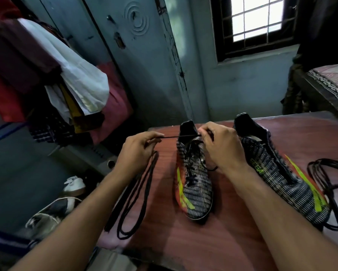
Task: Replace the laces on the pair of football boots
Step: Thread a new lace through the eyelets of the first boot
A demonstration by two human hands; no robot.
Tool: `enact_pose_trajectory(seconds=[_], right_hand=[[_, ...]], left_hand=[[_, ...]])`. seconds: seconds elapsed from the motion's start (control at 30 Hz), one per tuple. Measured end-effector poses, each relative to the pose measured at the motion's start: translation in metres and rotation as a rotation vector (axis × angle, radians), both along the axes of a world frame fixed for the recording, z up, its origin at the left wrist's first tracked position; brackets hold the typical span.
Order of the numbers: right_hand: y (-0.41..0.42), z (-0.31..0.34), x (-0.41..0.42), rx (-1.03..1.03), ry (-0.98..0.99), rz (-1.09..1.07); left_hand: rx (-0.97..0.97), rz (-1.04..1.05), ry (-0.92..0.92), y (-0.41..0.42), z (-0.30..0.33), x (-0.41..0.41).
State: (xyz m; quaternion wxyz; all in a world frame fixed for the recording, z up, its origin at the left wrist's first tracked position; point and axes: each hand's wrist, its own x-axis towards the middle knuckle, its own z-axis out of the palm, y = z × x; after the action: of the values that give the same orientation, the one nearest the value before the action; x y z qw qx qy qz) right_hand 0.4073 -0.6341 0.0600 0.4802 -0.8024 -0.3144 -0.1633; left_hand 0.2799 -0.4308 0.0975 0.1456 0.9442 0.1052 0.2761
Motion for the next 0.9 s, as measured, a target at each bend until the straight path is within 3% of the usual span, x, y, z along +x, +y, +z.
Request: enact_pose_trajectory(seconds=[0.13, 0.27, 0.43, 0.53, 0.73, 0.9], right_hand=[[0.003, 0.005, -0.007, -0.308, -0.015, 0.006], [0.000, 0.016, -0.017, -0.363, -0.049, 0.010], [-0.007, 0.023, -0.015, -0.489, -0.088, -0.041], [-0.007, 0.021, -0.012, -0.485, -0.074, -0.016], [0.001, 0.016, -0.018, -0.274, -0.239, -0.075], [0.008, 0.005, -0.018, -0.347, -0.381, -0.122]], left_hand=[[-0.191, -0.061, -0.179, -0.010, -0.022, 0.009], [-0.209, -0.097, -0.348, -0.033, -0.028, 0.026], [-0.280, 0.004, -0.529, -0.042, -0.046, 0.034], [-0.277, -0.009, -0.588, -0.037, -0.063, 0.031], [-0.268, -0.168, -0.587, -0.050, -0.062, 0.031], [-0.277, -0.195, -0.561, -0.052, -0.066, 0.028]])
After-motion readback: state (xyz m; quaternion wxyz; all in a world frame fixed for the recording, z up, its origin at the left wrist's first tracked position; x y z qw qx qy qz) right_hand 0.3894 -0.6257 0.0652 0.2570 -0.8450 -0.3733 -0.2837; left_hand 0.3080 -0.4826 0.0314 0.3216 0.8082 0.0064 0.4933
